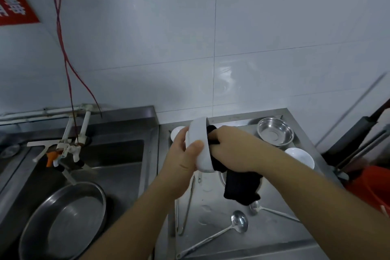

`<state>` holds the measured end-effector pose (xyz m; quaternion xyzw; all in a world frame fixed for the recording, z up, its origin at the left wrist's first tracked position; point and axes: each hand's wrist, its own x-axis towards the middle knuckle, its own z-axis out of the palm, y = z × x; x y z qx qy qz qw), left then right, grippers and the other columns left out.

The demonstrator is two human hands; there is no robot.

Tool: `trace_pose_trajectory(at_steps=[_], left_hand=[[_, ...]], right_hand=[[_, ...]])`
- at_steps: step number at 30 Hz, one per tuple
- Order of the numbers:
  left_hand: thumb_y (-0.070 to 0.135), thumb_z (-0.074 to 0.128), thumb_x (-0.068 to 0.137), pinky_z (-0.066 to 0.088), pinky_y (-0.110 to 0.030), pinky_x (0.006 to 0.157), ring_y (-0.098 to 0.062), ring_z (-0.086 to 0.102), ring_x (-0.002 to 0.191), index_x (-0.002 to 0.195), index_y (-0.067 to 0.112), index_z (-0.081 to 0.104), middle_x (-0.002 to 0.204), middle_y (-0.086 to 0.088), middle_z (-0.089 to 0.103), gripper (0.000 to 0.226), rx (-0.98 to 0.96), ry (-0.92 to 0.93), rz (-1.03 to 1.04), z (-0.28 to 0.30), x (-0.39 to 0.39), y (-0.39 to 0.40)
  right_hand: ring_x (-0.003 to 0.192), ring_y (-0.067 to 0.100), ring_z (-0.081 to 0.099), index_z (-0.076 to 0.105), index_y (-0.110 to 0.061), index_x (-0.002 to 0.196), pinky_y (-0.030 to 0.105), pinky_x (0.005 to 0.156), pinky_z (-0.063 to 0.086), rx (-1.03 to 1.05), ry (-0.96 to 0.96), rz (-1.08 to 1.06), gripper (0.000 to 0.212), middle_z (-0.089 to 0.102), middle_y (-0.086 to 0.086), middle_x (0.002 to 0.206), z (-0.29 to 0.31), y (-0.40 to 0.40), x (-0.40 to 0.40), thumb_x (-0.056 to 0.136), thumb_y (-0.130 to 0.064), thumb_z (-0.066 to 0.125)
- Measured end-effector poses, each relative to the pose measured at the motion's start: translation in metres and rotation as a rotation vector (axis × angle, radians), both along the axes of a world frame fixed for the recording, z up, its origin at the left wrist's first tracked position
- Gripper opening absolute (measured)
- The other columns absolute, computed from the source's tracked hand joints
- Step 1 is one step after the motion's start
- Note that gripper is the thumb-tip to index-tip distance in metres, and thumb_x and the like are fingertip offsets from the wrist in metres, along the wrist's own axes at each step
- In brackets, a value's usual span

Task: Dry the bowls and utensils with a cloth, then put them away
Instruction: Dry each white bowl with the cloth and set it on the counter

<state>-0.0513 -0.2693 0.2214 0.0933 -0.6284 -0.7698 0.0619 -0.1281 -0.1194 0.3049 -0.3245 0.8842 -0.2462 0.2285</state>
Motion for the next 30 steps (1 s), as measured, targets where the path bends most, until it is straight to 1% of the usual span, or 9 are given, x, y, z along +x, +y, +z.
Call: trace_pose_trajectory(at_steps=[3, 8, 14, 16, 19, 22, 24, 26, 30], left_hand=[[0.081, 0.081, 0.066, 0.057, -0.060, 0.104, -0.041, 0.063, 0.128, 0.152, 0.017, 0.047, 0.139, -0.018, 0.062, 0.112, -0.105, 0.025, -0.082, 0.003, 0.003, -0.012], [0.073, 0.077, 0.079, 0.052, -0.064, 0.107, -0.047, 0.057, 0.134, 0.156, 0.017, 0.044, 0.145, -0.023, 0.057, 0.101, -0.081, 0.074, -0.157, 0.001, 0.009, -0.019], [0.067, 0.075, 0.086, 0.053, -0.058, 0.106, -0.048, 0.056, 0.136, 0.156, 0.021, 0.045, 0.149, -0.024, 0.055, 0.089, 0.059, 0.091, -0.117, 0.000, 0.007, -0.003], [0.066, 0.077, 0.084, 0.054, -0.053, 0.105, -0.044, 0.057, 0.137, 0.156, 0.022, 0.045, 0.150, -0.020, 0.057, 0.090, 0.071, 0.078, -0.070, -0.001, 0.003, 0.002], [0.070, 0.079, 0.081, 0.058, -0.048, 0.101, -0.042, 0.060, 0.134, 0.153, 0.030, 0.048, 0.146, -0.015, 0.061, 0.088, 0.054, 0.037, -0.003, -0.001, -0.003, 0.010], [0.070, 0.078, 0.081, 0.056, -0.060, 0.101, -0.044, 0.062, 0.132, 0.154, 0.025, 0.046, 0.146, -0.020, 0.060, 0.091, 0.064, 0.055, 0.036, 0.006, -0.010, 0.013], [0.071, 0.079, 0.079, 0.058, -0.060, 0.096, -0.042, 0.064, 0.129, 0.151, 0.028, 0.051, 0.143, -0.018, 0.062, 0.088, 0.042, 0.072, 0.067, 0.014, -0.015, 0.014], [0.073, 0.081, 0.076, 0.062, -0.048, 0.089, -0.037, 0.068, 0.125, 0.140, 0.038, 0.062, 0.136, -0.011, 0.069, 0.076, 0.031, 0.079, 0.090, 0.020, -0.018, 0.015], [0.079, 0.078, 0.074, 0.062, -0.041, 0.091, -0.035, 0.066, 0.126, 0.142, 0.036, 0.059, 0.136, -0.010, 0.066, 0.083, -0.075, 0.117, 0.078, 0.024, -0.020, 0.018]], right_hand=[[0.087, 0.022, 0.076, 0.080, -0.019, 0.100, 0.041, 0.085, 0.063, -0.171, -0.379, -0.136, 0.023, 0.080, 0.003, 0.093, 0.005, 0.000, -0.003, 0.097, -0.021, 0.057], [0.078, 0.028, 0.069, 0.073, -0.002, 0.102, 0.036, 0.070, 0.059, -0.654, -1.081, -0.487, 0.016, 0.069, 0.019, 0.092, -0.008, 0.002, 0.008, 0.092, -0.014, 0.065], [0.080, 0.034, 0.075, 0.076, 0.006, 0.101, 0.042, 0.070, 0.064, -1.029, -1.315, -0.583, 0.034, 0.075, 0.024, 0.095, -0.019, -0.010, 0.018, 0.097, -0.023, 0.058], [0.091, 0.039, 0.077, 0.076, 0.006, 0.110, 0.050, 0.080, 0.065, -1.095, -1.228, -0.717, 0.036, 0.077, 0.026, 0.104, -0.024, -0.016, 0.018, 0.101, -0.024, 0.058], [0.090, 0.045, 0.076, 0.079, -0.005, 0.094, 0.058, 0.085, 0.064, -1.037, -0.767, -0.785, 0.022, 0.079, 0.022, 0.095, -0.026, -0.018, 0.009, 0.098, -0.019, 0.062], [0.074, 0.022, 0.064, 0.068, -0.020, 0.082, 0.040, 0.069, 0.053, -0.719, -0.020, -0.399, 0.015, 0.071, 0.001, 0.078, -0.026, -0.003, -0.002, 0.095, -0.021, 0.061], [0.090, 0.016, 0.059, 0.072, -0.029, 0.101, 0.035, 0.078, 0.049, -0.403, 0.401, -0.033, 0.016, 0.073, -0.009, 0.101, -0.029, 0.007, -0.011, 0.098, -0.019, 0.061], [0.099, 0.017, 0.057, 0.073, -0.025, 0.115, 0.036, 0.086, 0.049, -0.274, 0.452, 0.129, 0.023, 0.069, -0.007, 0.111, -0.025, 0.012, -0.019, 0.100, -0.016, 0.059], [0.075, 0.020, 0.065, 0.070, -0.025, 0.092, 0.048, 0.074, 0.057, -0.239, 0.163, 0.018, 0.019, 0.070, -0.004, 0.082, -0.005, 0.019, -0.020, 0.100, -0.025, 0.052]])
